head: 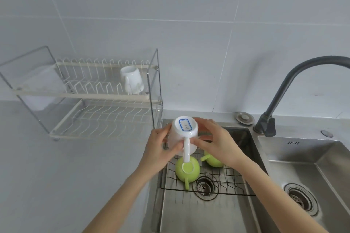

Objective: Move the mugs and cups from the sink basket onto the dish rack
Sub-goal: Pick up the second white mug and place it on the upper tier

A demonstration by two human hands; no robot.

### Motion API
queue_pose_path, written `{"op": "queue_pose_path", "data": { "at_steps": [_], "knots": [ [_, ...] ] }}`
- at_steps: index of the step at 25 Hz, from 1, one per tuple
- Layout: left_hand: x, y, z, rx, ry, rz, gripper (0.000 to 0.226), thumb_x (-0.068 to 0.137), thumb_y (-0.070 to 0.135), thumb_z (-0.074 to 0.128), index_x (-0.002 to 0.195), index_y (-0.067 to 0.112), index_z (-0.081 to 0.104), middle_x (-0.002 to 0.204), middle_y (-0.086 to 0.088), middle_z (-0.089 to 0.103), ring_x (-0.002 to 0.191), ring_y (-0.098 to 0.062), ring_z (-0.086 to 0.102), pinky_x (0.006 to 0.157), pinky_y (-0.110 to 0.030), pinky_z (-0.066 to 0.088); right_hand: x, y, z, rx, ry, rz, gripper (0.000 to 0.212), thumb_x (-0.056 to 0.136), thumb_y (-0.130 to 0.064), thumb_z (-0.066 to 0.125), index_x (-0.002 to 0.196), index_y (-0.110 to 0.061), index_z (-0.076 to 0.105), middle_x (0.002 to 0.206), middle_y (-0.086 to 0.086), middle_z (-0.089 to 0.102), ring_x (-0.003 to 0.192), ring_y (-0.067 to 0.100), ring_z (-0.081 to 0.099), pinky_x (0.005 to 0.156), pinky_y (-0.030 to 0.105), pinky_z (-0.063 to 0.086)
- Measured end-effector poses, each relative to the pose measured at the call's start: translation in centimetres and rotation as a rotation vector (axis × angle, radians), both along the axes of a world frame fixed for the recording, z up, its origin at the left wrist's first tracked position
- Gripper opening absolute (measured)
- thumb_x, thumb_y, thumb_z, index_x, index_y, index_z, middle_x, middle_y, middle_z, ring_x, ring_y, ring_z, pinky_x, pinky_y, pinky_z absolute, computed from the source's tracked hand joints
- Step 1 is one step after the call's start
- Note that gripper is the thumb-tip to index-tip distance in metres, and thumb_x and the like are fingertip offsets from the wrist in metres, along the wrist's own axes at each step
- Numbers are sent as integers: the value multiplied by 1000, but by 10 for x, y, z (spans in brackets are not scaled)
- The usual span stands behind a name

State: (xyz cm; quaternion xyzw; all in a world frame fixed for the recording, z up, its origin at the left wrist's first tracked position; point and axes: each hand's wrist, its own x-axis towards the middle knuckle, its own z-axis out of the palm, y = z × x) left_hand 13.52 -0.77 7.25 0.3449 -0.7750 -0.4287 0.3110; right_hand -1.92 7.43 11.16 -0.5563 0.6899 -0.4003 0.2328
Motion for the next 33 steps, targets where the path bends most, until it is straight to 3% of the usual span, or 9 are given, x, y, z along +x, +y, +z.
{"op": "queue_pose_path", "data": {
  "at_steps": [2,6,10,16,19,23,26,31,33],
  "knots": [
    [18,-12,13,-23,30,2,52,50,61,50,100,59,33,96,21,38,87,8,47,68,-7,42,17,-12,12,-29,-9,14,54,77,-19,72,127,-20,52,119,4,59,108,12,60,90,17,51],
    [56,-40,34,-77,74,-16,52,51,61,51,101,55,37,99,21,42,93,7,48,66,3,39,54,-35,30,-76,0,23,50,77,-19,72,124,-21,54,119,3,61,106,7,59,80,4,49],
    [94,-68,54,-118,136,-23,46,52,58,55,96,55,40,100,21,46,88,14,51,70,1,42,89,-62,54,-117,27,41,50,77,-19,72,123,-19,54,117,4,61,102,8,60,76,0,48],
    [138,-117,93,-197,159,-25,45,52,59,55,94,52,41,99,22,46,89,5,54,69,2,43,132,-109,94,-164,105,72,51,76,-22,72,124,-17,54,115,6,62,100,14,63,83,17,53],
    [151,-145,111,-235,152,-1,53,51,59,53,100,39,47,97,22,46,88,5,53,67,2,44,144,-138,111,-177,137,84,52,77,-22,71,125,-15,53,118,8,62,103,16,63,91,28,53],
    [159,-184,129,-266,122,40,64,57,54,60,113,24,54,100,11,50,86,8,53,63,3,45,153,-176,125,-173,132,84,50,80,-25,69,126,-17,51,121,6,60,105,13,61,91,25,51],
    [161,-213,139,-259,71,51,61,62,45,64,117,19,56,105,6,50,87,8,53,68,-3,43,156,-204,130,-167,139,76,50,81,-26,67,127,-17,50,123,6,60,108,14,59,91,24,49],
    [162,-254,139,-267,-60,68,43,79,23,67,120,15,55,112,1,50,96,-13,54,71,-6,39,160,-254,120,-106,185,74,50,83,-26,66,129,-14,49,127,5,59,113,17,59,91,21,44],
    [160,-270,135,-255,-110,51,43,80,22,66,120,14,55,112,0,49,99,-15,54,78,-18,42,160,-273,112,-75,201,67,49,84,-26,65,128,-13,50,127,6,59,114,18,58,88,17,40]
  ]
}}
